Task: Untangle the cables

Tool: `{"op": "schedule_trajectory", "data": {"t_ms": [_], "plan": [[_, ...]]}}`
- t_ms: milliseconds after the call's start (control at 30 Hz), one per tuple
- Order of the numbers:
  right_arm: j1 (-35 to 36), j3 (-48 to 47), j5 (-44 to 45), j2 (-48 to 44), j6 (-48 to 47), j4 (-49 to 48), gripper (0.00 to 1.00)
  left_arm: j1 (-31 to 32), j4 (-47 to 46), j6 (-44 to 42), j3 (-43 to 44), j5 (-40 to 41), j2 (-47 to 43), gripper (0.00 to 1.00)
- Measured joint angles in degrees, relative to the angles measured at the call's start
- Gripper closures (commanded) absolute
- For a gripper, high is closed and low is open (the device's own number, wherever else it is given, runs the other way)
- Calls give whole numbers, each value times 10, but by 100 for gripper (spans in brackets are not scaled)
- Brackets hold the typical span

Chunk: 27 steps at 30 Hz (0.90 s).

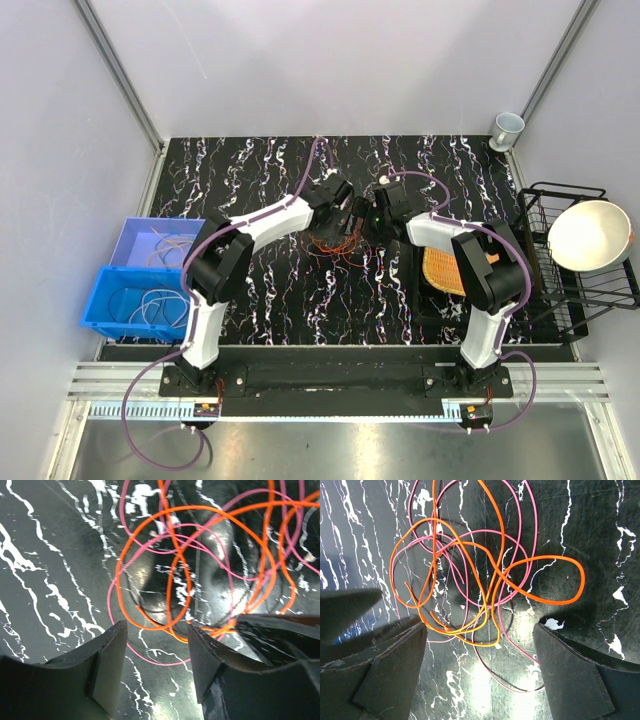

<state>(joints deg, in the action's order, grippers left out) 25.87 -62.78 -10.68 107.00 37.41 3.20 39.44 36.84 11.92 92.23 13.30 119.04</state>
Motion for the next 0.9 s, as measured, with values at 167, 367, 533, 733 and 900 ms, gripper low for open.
{"op": "schedule_trajectory", "data": {"t_ms": [167,367,533,733,900], "plan": [[0,0,0,0,1,0,8,15,9,-8,8,6,3,53],[-1,0,0,0,5,-1,8,14,9,-12,28,18,26,59],[-1,0,-1,0,5,-2,8,9,9,-12,28,22,46,64],[-1,0,-1,1,5,-3,8,4,4,-9,26,19,52,82],[-1,0,-2,2,5,-4,8,4,-11,-1,13,19,50,100]]}}
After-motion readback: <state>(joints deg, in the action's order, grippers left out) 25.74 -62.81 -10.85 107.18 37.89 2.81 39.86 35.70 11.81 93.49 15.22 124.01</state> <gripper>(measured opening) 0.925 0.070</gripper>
